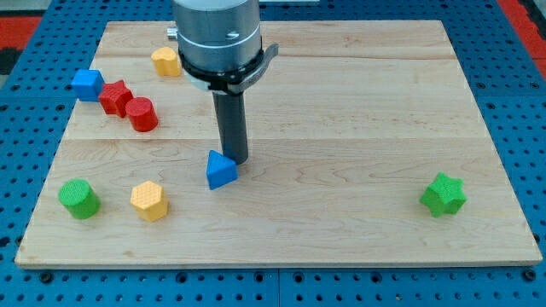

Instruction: Place the blue triangle on the right side of yellow hexagon

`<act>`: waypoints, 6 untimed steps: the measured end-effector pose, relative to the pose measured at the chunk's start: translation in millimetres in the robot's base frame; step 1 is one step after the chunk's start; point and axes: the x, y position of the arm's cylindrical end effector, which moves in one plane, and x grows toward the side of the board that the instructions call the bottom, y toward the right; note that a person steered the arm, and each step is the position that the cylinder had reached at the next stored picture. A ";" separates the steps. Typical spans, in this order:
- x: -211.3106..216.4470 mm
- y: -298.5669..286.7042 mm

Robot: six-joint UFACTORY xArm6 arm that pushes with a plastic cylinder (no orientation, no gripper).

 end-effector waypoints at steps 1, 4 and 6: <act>9.9 -5.8; 6.4 -32.8; 39.1 -29.1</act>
